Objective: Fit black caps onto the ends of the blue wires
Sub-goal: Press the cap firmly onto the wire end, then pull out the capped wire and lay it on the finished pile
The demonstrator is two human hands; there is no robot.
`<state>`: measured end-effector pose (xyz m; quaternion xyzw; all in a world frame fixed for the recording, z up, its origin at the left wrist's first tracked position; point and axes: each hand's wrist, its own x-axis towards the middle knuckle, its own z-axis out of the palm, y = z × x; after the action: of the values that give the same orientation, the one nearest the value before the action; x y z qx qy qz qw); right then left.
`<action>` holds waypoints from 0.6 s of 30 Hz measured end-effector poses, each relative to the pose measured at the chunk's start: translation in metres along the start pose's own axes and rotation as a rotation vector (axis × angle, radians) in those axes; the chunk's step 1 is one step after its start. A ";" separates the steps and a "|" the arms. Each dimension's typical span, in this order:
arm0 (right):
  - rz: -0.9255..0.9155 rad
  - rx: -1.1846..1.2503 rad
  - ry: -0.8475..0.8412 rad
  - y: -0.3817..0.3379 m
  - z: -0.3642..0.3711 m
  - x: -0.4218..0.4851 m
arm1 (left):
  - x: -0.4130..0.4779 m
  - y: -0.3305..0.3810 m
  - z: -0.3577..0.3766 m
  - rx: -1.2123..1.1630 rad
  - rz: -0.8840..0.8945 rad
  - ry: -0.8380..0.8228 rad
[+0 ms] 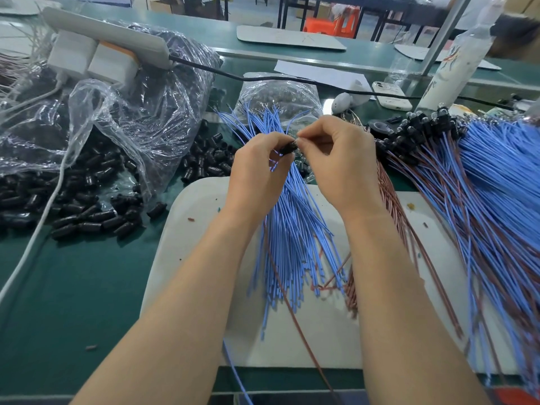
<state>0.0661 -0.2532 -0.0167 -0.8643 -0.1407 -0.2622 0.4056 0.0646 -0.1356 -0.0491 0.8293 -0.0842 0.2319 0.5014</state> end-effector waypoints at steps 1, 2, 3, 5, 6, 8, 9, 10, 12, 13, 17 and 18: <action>0.003 -0.011 -0.003 0.000 0.000 0.000 | 0.000 0.000 0.000 0.027 0.017 0.001; 0.009 -0.019 -0.008 0.001 -0.001 0.000 | 0.000 0.000 0.000 0.049 0.033 0.003; 0.018 -0.020 -0.014 0.001 -0.002 0.001 | 0.000 0.000 -0.001 0.072 0.045 0.002; 0.055 0.008 -0.029 0.004 -0.005 0.002 | 0.000 0.001 -0.002 0.127 0.062 -0.001; 0.082 0.030 -0.037 0.005 -0.007 0.002 | -0.001 0.001 -0.002 0.152 0.065 -0.002; 0.125 0.057 -0.059 0.009 -0.009 0.003 | -0.002 0.001 -0.004 0.179 0.060 -0.015; 0.137 0.063 -0.073 0.011 -0.010 0.003 | -0.002 0.001 -0.005 0.180 0.056 -0.031; 0.145 0.068 -0.086 0.013 -0.011 0.004 | -0.001 0.001 -0.006 0.175 0.057 -0.049; 0.156 0.086 -0.112 0.015 -0.011 0.004 | -0.001 0.000 -0.005 0.159 0.069 -0.075; 0.162 0.106 -0.120 0.016 -0.011 0.005 | 0.000 0.000 -0.005 0.154 0.073 -0.081; 0.215 0.224 -0.097 0.020 -0.010 0.005 | -0.001 0.001 -0.003 0.145 0.069 -0.088; 0.230 0.258 -0.083 0.021 -0.009 0.005 | -0.002 0.001 -0.003 0.138 0.068 -0.091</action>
<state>0.0765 -0.2733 -0.0226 -0.8256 -0.0900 -0.1577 0.5342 0.0619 -0.1340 -0.0477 0.8682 -0.1186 0.2161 0.4307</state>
